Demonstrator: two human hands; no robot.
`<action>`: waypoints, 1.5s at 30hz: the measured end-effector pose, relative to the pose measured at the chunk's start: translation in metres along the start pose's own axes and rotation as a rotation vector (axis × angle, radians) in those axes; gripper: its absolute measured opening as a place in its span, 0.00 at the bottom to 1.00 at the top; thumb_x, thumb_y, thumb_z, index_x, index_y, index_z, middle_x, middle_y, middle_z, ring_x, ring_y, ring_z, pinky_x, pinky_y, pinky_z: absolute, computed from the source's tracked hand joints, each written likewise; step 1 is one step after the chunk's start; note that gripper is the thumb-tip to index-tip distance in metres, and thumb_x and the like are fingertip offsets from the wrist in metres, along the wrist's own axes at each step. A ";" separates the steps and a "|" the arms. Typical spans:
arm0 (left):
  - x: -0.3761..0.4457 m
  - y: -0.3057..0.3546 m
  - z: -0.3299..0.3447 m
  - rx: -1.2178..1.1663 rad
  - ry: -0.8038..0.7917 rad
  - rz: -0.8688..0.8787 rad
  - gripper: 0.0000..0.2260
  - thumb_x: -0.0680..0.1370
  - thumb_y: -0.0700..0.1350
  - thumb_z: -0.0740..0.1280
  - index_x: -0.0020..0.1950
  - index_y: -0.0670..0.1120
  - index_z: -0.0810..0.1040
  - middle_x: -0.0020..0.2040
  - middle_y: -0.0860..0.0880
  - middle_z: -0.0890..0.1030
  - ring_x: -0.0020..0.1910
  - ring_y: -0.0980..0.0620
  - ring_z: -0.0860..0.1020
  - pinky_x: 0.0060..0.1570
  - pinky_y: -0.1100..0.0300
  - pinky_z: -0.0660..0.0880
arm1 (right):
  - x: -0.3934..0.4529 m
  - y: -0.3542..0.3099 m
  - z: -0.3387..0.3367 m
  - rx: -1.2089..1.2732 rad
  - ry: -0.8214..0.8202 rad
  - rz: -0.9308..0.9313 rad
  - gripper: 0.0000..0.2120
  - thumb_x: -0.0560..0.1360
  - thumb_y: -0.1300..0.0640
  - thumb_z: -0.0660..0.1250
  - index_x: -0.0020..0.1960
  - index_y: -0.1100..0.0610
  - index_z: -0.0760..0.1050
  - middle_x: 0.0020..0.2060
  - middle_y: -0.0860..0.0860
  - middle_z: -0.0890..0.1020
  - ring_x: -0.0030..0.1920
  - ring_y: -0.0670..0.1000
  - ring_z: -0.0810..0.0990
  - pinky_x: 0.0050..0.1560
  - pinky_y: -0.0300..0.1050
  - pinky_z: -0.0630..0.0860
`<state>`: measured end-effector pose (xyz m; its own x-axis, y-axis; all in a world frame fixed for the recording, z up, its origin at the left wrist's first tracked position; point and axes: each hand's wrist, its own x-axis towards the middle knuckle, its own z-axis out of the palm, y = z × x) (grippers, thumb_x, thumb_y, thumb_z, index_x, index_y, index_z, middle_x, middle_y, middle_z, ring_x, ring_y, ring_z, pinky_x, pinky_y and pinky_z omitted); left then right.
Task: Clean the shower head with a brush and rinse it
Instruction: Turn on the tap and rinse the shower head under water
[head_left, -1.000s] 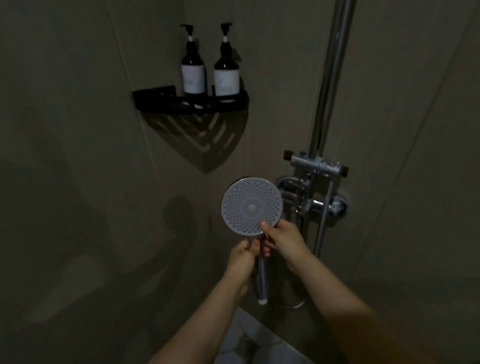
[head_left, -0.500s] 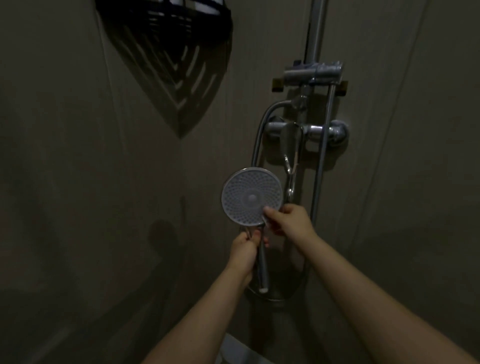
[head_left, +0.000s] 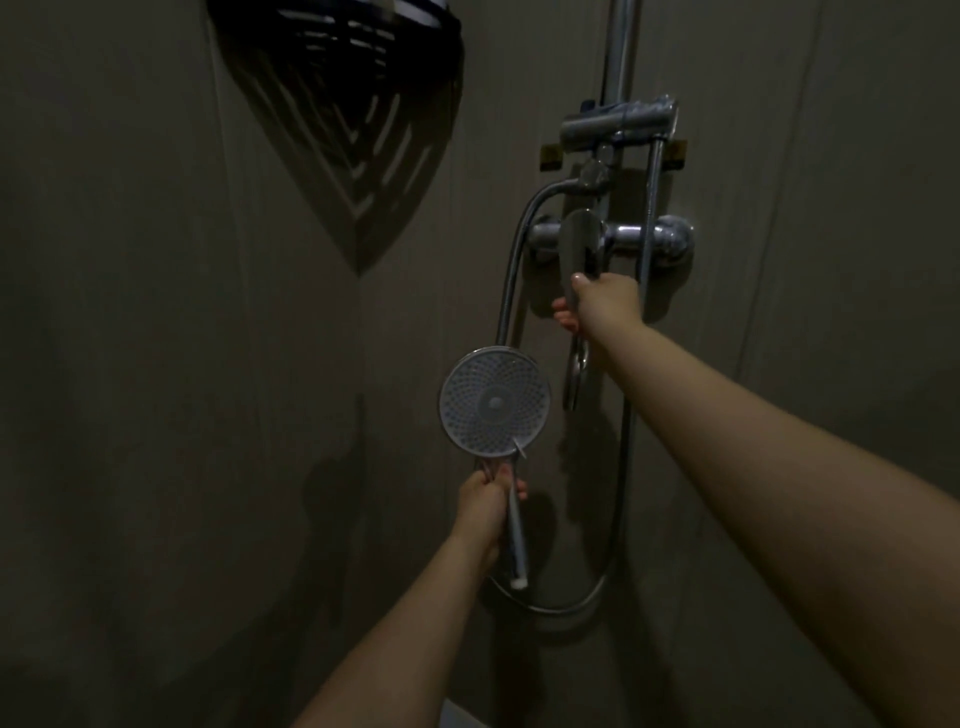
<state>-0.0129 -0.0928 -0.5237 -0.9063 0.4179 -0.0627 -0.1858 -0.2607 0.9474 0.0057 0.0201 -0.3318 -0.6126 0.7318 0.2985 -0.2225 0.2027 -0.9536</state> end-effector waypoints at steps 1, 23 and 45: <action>0.001 -0.001 -0.001 0.005 0.002 0.001 0.11 0.80 0.41 0.59 0.38 0.43 0.73 0.34 0.46 0.76 0.33 0.54 0.74 0.36 0.65 0.73 | 0.001 0.000 0.001 -0.043 0.021 -0.012 0.14 0.79 0.56 0.58 0.59 0.64 0.72 0.31 0.54 0.79 0.21 0.45 0.76 0.19 0.33 0.70; 0.017 -0.021 0.003 0.215 -0.084 -0.127 0.16 0.80 0.44 0.60 0.60 0.33 0.73 0.33 0.45 0.75 0.19 0.59 0.74 0.24 0.68 0.73 | -0.002 -0.010 0.009 -0.102 0.122 0.002 0.16 0.78 0.57 0.59 0.60 0.67 0.72 0.47 0.62 0.82 0.25 0.49 0.76 0.17 0.31 0.67; 0.025 0.010 -0.025 0.648 -0.152 -0.098 0.11 0.73 0.47 0.68 0.43 0.39 0.79 0.35 0.44 0.79 0.29 0.52 0.77 0.24 0.67 0.73 | -0.027 0.017 -0.014 -0.094 -0.001 -0.128 0.12 0.79 0.51 0.55 0.47 0.57 0.74 0.30 0.53 0.78 0.22 0.45 0.77 0.22 0.36 0.72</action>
<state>-0.0474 -0.1068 -0.5235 -0.8246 0.5432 -0.1582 0.0435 0.3397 0.9395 0.0288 0.0129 -0.3566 -0.5844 0.6956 0.4178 -0.2267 0.3545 -0.9072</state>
